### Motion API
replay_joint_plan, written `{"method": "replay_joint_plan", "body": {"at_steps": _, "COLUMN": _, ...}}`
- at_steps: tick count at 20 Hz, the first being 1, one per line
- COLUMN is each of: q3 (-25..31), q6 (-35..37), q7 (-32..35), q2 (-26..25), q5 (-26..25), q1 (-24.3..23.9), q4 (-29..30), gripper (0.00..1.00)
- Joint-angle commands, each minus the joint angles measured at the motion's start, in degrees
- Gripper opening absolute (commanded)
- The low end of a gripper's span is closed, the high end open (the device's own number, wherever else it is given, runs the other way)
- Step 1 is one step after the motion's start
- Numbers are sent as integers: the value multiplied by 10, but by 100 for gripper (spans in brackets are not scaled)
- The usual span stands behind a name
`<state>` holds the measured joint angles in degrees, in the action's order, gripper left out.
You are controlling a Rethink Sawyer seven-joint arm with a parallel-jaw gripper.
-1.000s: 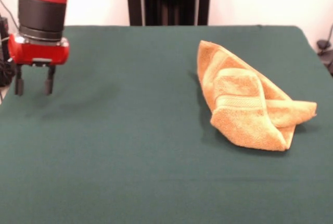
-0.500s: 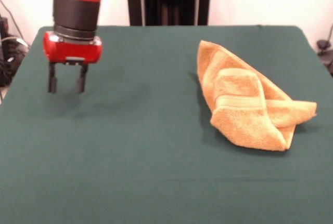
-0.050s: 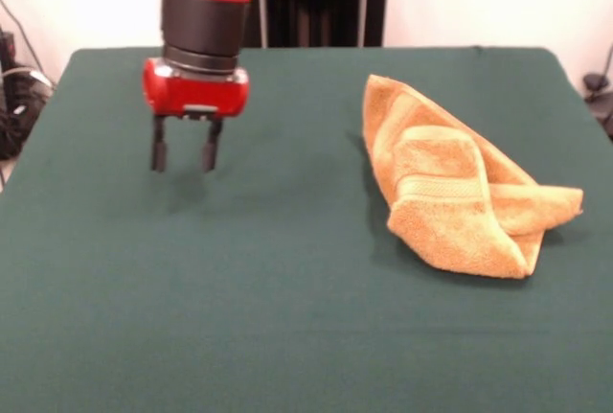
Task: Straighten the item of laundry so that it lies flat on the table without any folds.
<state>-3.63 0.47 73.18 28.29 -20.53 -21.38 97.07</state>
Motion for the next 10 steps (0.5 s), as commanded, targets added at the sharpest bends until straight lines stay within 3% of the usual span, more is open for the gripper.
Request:
{"method": "replay_joint_plan", "body": {"at_steps": 1, "q3": -13, "q6": -11, "q7": 202, "q2": -14, "q5": 80, "q1": 76, "q4": 74, "gripper": 100}}
{"method": "replay_joint_plan", "body": {"at_steps": 6, "q3": -30, "q6": 11, "q7": 206, "q2": 8, "q5": 112, "q1": 117, "q4": 85, "gripper": 100}}
{"method": "replay_joint_plan", "body": {"at_steps": 10, "q3": -16, "q6": 36, "q7": 200, "q2": 43, "q5": 129, "q1": 120, "q4": 108, "gripper": 100}}
